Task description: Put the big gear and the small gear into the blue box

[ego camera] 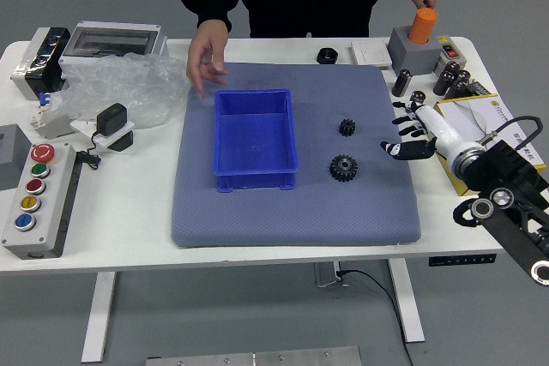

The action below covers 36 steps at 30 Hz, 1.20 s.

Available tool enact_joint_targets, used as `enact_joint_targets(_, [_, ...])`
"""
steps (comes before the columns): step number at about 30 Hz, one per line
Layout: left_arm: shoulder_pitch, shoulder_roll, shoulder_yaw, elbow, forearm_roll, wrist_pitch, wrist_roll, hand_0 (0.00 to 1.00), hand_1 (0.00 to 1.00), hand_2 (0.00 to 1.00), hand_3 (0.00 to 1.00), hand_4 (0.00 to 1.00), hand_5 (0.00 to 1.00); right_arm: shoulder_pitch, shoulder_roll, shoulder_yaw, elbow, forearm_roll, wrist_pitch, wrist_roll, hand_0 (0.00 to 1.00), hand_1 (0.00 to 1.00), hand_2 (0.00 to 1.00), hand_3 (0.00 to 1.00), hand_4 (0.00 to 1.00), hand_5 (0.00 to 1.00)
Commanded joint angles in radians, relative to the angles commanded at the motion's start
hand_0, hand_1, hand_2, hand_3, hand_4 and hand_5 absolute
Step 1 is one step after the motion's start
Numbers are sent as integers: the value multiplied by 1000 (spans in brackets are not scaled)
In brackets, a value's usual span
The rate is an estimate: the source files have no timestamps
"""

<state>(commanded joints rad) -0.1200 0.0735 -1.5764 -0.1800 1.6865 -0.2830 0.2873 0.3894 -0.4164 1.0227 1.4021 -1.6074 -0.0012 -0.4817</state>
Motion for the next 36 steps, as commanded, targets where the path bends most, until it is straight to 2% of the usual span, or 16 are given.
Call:
enact_joint_targets(4, [-2, 0, -2, 0, 3, -1, 0, 817, 805, 816, 843, 639, 282, 23, 10, -25, 14, -67, 58, -66, 859, 813, 943, 998, 760, 108])
enact_joint_targets(12, [-3, 0, -5, 0, 6, -2, 1, 816, 805, 816, 842, 638, 283, 67, 38, -79, 25, -162, 141, -163, 852, 806, 939, 998, 759, 123])
enact_joint_targets(20, [-6, 2, -8, 0, 9, -3, 2, 816, 805, 816, 842, 638, 283, 120, 77, -128, 27, -237, 215, -164, 846, 801, 931, 998, 759, 127])
enact_joint_targets(29, [-11, 0, -15, 0, 18, -6, 3, 816, 805, 816, 842, 636, 283, 134, 119, -164, 20, -310, 258, -164, 832, 784, 892, 996, 777, 156])
enact_joint_targets(36, [-8, -1, -14, 0, 18, -5, 5, 816, 805, 816, 841, 636, 283, 118, 137, -180, 3, -376, 256, -164, 824, 773, 868, 976, 784, 170])
